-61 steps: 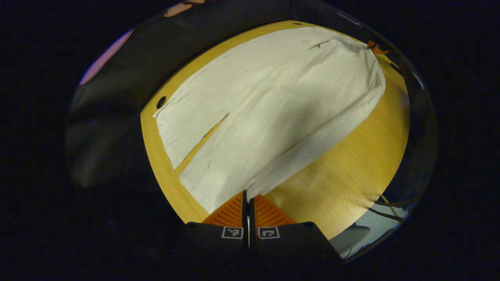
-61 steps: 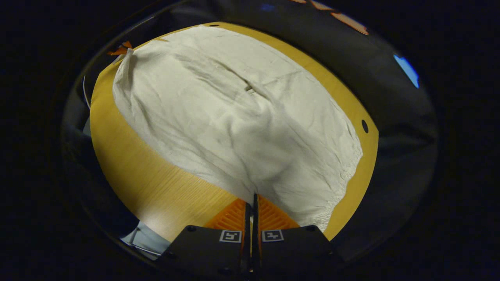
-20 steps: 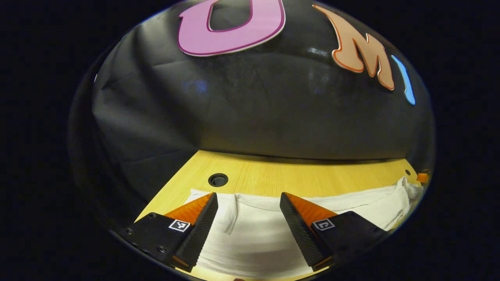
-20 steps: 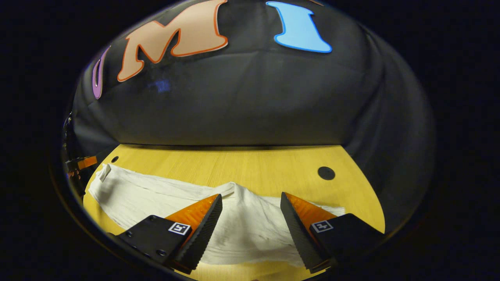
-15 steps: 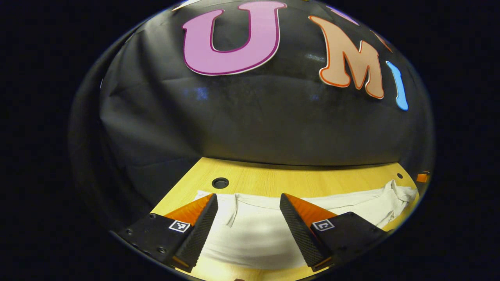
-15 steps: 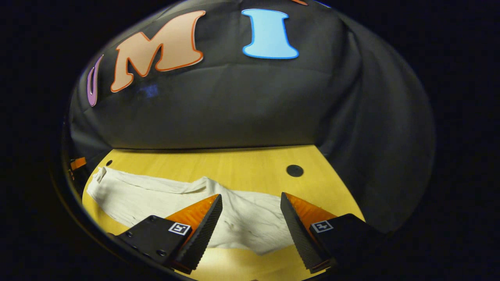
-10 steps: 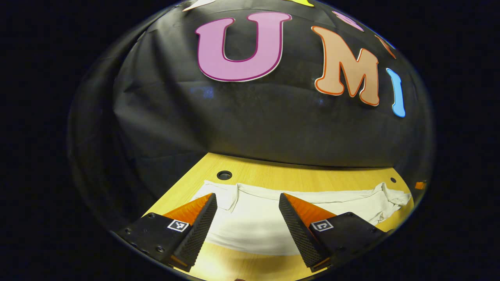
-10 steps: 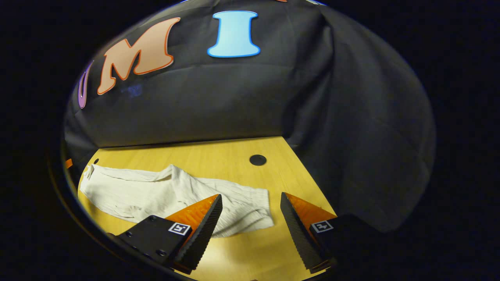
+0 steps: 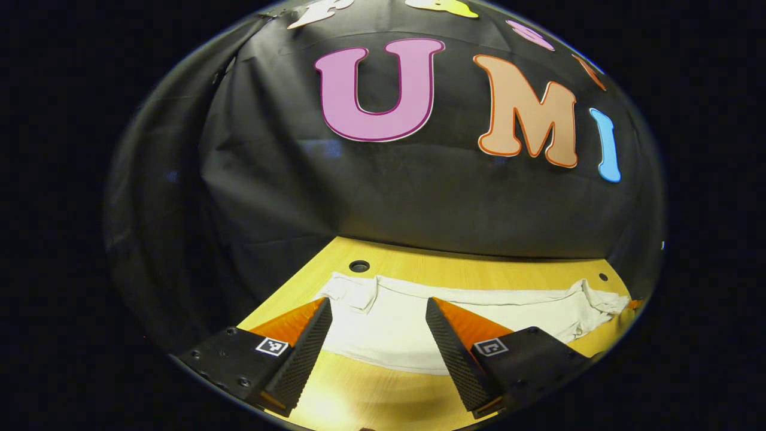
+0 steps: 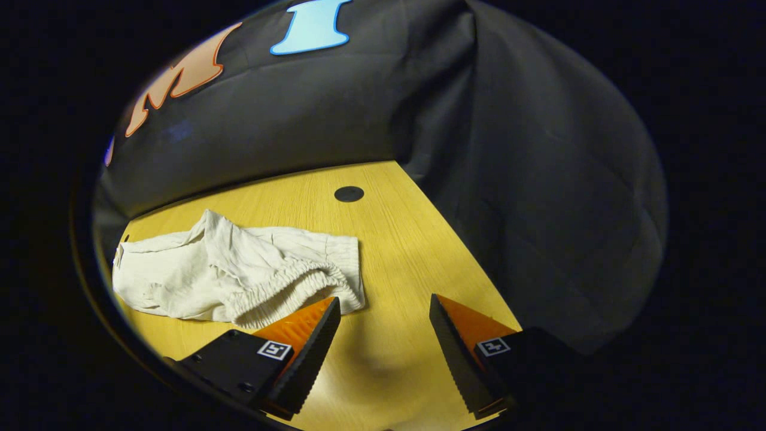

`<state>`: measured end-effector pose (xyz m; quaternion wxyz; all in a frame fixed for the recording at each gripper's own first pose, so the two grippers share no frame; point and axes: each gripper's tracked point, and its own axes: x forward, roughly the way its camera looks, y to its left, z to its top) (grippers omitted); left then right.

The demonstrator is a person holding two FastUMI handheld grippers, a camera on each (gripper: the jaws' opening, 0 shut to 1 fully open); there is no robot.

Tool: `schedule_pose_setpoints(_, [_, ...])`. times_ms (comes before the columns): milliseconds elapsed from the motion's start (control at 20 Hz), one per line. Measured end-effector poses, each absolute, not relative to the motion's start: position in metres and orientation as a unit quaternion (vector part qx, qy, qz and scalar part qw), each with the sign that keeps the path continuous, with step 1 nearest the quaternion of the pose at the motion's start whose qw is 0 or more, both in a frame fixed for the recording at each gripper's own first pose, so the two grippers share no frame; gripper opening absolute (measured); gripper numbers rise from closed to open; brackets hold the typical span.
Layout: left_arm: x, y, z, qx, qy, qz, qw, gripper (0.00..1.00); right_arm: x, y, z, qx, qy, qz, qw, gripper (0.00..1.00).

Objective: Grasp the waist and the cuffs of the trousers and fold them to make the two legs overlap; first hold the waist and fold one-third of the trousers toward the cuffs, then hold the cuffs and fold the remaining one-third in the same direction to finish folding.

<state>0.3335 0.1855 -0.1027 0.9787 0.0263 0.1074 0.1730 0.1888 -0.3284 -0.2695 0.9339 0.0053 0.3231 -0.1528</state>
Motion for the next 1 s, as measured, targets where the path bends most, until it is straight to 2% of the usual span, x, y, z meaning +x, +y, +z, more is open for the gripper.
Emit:
schedule_pose_setpoints(300, [0.317,0.176,-0.106,0.03,0.109,0.182,0.977,0.96,0.207,-0.297,-0.28,0.089,0.312,-0.111,0.939,0.97])
schedule_pose_setpoints(350, [0.317,0.174,-0.107,0.03,0.109,0.182,0.977,0.96,0.211,-0.294,-0.279,0.106,0.307,-0.107,0.94,0.93])
schedule_pose_setpoints(400, [0.317,0.172,-0.107,0.029,0.108,0.182,0.977,0.96,0.214,-0.291,-0.278,0.125,0.303,-0.103,0.939,0.97])
schedule_pose_setpoints(600, [0.317,0.162,-0.106,0.026,0.102,0.18,0.978,0.96,0.224,-0.276,-0.279,0.215,0.3,-0.089,0.925,0.94])
schedule_pose_setpoints(700, [0.316,0.156,-0.104,0.027,0.1,0.178,0.978,0.96,0.228,-0.277,-0.277,0.236,0.289,-0.097,0.923,0.72])
schedule_pose_setpoints(750, [0.315,0.154,-0.105,0.029,0.101,0.177,0.979,0.96,0.228,-0.279,-0.278,0.237,0.286,-0.1,0.923,0.65])
schedule_pose_setpoints(900, [0.316,0.148,-0.103,0.034,0.099,0.172,0.98,0.96,0.234,-0.279,-0.277,0.237,0.275,-0.113,0.925,0.27])
schedule_pose_setpoints(950, [0.316,0.146,-0.103,0.035,0.098,0.171,0.98,0.96,0.235,-0.279,-0.275,0.239,0.274,-0.116,0.924,0.29])
schedule_pose_setpoints(1000, [0.317,0.145,-0.103,0.034,0.097,0.168,0.98,0.96,0.235,-0.279,-0.275,0.239,0.271,-0.116,0.925,0.24])
